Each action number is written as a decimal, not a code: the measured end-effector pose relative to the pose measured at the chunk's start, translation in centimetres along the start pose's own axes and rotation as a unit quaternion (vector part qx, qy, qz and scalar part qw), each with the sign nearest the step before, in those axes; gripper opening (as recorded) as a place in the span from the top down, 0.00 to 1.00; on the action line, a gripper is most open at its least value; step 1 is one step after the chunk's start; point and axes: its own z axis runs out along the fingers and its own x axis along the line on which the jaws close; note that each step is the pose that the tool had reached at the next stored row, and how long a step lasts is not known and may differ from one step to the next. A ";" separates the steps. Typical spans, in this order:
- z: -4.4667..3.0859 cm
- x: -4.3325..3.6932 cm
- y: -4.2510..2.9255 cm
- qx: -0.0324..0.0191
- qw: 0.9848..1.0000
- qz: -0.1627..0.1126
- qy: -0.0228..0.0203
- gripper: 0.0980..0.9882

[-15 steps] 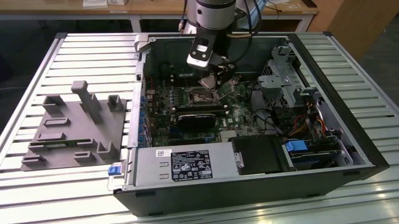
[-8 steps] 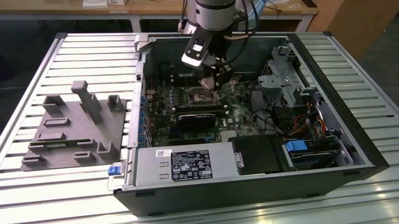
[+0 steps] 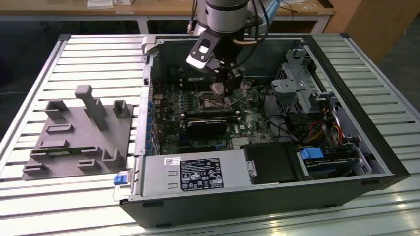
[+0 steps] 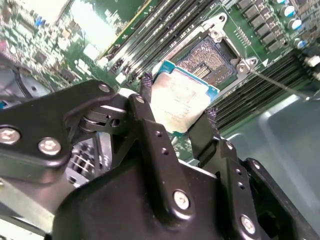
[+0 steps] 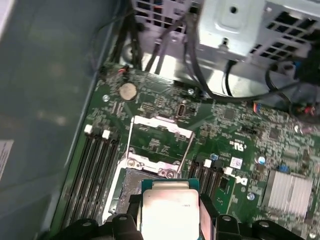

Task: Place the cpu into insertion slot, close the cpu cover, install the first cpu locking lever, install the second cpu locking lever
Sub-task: 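Place the cpu into insertion slot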

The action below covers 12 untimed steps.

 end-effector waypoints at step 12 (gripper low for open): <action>0.59 0.06 -0.22 0.000 0.997 0.083 -0.007 0.50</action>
